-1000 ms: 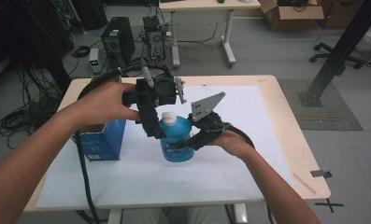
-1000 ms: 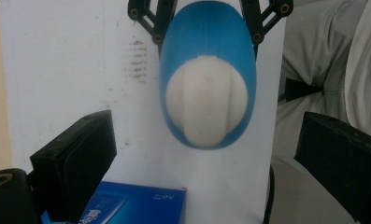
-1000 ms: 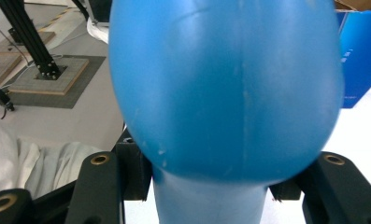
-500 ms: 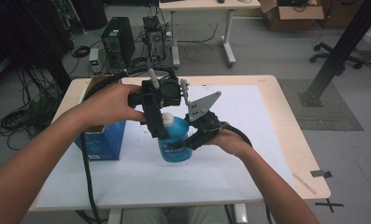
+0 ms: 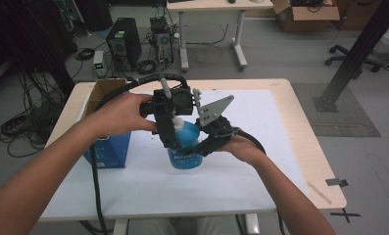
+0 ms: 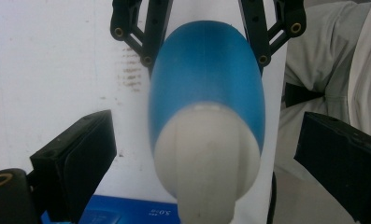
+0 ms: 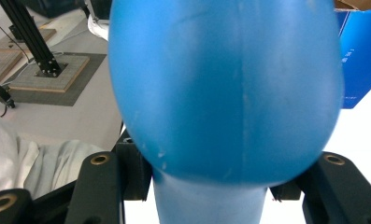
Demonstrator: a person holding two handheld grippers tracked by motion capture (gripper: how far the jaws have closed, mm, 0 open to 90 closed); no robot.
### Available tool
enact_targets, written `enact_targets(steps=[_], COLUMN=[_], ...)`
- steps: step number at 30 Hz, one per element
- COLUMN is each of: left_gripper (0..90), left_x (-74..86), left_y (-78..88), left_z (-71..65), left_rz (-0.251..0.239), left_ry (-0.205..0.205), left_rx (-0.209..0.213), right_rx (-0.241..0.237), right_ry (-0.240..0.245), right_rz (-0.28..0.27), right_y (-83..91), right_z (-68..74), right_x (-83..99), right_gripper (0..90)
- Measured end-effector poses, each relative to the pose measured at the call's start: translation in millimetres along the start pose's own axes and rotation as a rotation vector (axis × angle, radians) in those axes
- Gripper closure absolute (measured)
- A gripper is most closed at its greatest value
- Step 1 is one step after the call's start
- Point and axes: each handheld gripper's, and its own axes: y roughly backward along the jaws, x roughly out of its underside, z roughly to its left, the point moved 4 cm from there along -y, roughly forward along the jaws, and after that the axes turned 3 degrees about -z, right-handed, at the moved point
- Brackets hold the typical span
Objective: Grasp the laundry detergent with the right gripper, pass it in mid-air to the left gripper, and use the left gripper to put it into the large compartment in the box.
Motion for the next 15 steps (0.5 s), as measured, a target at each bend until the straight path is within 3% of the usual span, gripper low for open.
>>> enact_targets(steps=[15], left_gripper=[9.6], left_x=[-2.8], left_y=[-14.0], left_z=[-0.3], left_rz=[0.009], left_ry=[-0.014], left_rx=[0.008], right_rx=[0.001], right_ry=[-0.002], right_rz=[-0.003], right_y=[1.0], right_z=[0.3], right_x=[1.2], right_gripper=[43.9])
